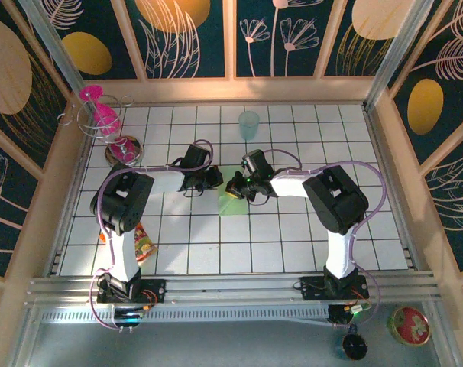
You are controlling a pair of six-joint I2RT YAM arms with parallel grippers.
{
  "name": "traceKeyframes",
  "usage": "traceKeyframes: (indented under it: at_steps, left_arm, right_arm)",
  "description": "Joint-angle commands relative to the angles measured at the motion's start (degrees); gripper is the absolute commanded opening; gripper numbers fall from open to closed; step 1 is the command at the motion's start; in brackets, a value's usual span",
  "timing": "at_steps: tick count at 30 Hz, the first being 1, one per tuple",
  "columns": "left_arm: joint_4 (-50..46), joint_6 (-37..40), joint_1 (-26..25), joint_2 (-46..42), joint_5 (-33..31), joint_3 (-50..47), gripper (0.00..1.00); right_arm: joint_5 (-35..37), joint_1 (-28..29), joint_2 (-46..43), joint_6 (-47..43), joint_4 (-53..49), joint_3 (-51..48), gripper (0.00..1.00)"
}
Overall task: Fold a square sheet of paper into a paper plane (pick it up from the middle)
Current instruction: Fold the triangle a second time at the center of the table.
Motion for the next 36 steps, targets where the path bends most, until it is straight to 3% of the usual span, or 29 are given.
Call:
traceKeyframes:
  at_steps: [1, 36]
  left_arm:
    - [-1.81, -0.49, 0.04, -0.09, 0.26, -1.34, 0.1]
    - [-1.46, -0.8, 0.05, -0.94, 0.7, -1.83, 0.11]
  right_arm:
    - [1.01, 0.49, 1.37, 0.14, -0.35, 1.25, 0.0]
    - [0.4, 0.47, 3.16, 0.69, -0.08, 1.42, 0.0]
